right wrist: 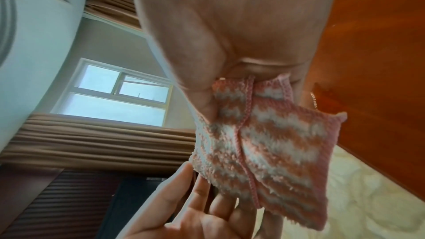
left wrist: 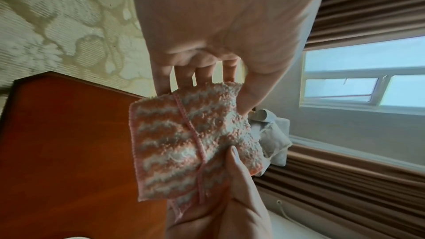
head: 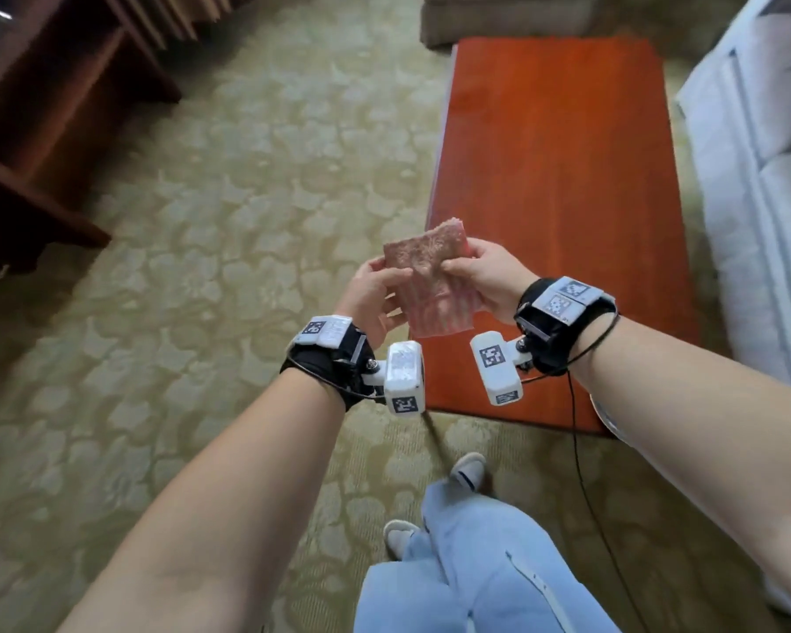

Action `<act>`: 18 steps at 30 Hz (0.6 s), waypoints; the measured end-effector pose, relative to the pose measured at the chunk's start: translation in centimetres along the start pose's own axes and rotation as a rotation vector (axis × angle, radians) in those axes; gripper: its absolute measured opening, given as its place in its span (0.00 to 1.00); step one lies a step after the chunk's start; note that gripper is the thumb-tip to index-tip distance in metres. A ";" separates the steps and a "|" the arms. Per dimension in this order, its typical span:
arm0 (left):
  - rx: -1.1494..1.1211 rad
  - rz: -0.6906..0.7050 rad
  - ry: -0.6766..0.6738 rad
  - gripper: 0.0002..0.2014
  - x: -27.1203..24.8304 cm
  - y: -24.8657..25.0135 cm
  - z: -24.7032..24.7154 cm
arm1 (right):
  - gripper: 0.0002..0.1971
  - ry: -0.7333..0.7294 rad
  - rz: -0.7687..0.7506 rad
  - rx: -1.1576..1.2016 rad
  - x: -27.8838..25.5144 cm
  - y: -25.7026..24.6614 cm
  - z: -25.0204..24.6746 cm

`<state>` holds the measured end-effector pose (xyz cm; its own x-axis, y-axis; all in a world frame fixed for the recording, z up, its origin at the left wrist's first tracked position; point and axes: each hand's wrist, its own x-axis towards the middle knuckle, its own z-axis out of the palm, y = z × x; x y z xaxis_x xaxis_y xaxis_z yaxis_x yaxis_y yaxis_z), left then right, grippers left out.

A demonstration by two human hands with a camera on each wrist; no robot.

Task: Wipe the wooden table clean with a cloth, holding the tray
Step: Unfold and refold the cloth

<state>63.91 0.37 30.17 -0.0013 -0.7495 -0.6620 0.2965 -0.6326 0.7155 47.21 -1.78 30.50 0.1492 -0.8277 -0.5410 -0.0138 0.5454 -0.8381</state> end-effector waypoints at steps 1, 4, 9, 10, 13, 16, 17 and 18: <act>0.018 -0.025 -0.010 0.24 1.2 -0.8 0.3 | 0.14 0.024 0.019 0.001 0.8 1.0 -0.6; 0.080 -0.077 0.006 0.29 4.8 -2.8 1.0 | 0.14 0.076 0.079 0.028 3.4 3.9 -1.9; 0.229 -0.106 0.039 0.29 10.3 -5.5 1.4 | 0.14 0.137 0.180 0.084 7.2 8.7 -3.2; 0.257 -0.107 0.035 0.28 11.5 -6.2 1.3 | 0.14 0.153 0.196 0.093 8.0 9.7 -3.3; 0.328 -0.120 0.020 0.25 14.9 -8.4 0.6 | 0.12 0.203 0.253 0.075 10.5 12.9 -3.7; 0.375 -0.161 0.002 0.24 17.9 -10.3 -0.5 | 0.11 0.244 0.302 0.022 13.0 16.2 -3.7; 0.391 -0.168 -0.001 0.24 18.9 -10.9 -0.9 | 0.10 0.257 0.312 0.006 13.7 17.2 -3.5; 0.415 -0.171 -0.001 0.24 20.0 -11.4 -1.3 | 0.10 0.270 0.315 -0.008 14.6 18.1 -3.3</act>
<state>61.73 -7.19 8.52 -0.0178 -0.6273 -0.7786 -0.1163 -0.7721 0.6248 45.87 -4.43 7.24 -0.1281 -0.6259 -0.7693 -0.0254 0.7776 -0.6283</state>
